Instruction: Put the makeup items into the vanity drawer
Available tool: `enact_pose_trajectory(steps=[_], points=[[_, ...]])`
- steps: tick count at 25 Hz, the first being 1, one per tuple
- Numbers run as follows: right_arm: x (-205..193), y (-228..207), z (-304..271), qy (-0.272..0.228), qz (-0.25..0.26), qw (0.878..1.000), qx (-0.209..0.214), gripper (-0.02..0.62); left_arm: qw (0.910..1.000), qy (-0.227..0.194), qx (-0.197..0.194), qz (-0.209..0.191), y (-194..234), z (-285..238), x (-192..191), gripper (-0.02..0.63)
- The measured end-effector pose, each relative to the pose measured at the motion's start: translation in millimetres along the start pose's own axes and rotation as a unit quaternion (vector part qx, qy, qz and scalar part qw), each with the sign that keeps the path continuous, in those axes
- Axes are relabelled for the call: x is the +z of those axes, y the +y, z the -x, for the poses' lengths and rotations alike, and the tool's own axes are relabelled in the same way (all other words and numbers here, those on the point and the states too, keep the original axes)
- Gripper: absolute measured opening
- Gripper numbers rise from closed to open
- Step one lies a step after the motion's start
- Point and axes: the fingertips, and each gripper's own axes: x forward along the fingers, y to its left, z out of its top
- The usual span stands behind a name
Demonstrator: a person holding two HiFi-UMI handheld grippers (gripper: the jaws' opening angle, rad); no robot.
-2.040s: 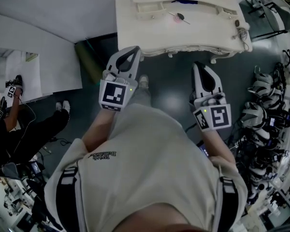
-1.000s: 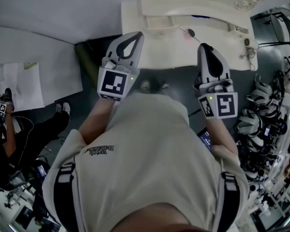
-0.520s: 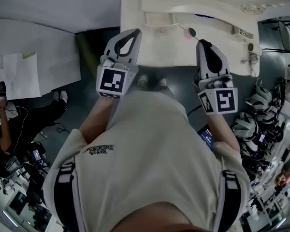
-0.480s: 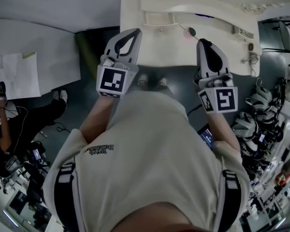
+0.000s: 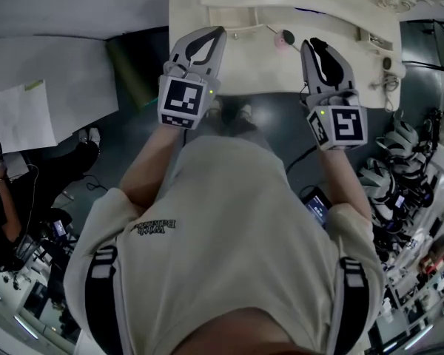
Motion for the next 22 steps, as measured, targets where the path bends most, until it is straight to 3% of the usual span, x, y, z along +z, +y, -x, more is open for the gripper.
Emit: enact_pose_trajectory(steps=[5,7,10,13,22], points=[[-26,-25,-19,0.023,0.007,1.000,-0.011,0.054,0.9994,0.020,-0.030,-0.001,-16,-43,-18,0.015],[-41,-31,-31,0.042,0.008,0.999,-0.005,0.094,0.9987,0.031,-0.041,0.001,-21,-58,-27,0.015],[-67,-37,-48,0.072,0.008,0.997,0.003,0.100,0.9971,0.048,-0.058,0.002,-30,-77,-43,0.015],[-98,-42,-62,0.103,0.008,0.995,0.011,0.129,0.9947,0.068,-0.076,0.003,-45,-100,-68,0.015],[-182,-50,-94,0.183,0.013,0.983,0.015,0.129,0.9845,0.128,-0.118,0.021,-75,-145,-136,0.015]])
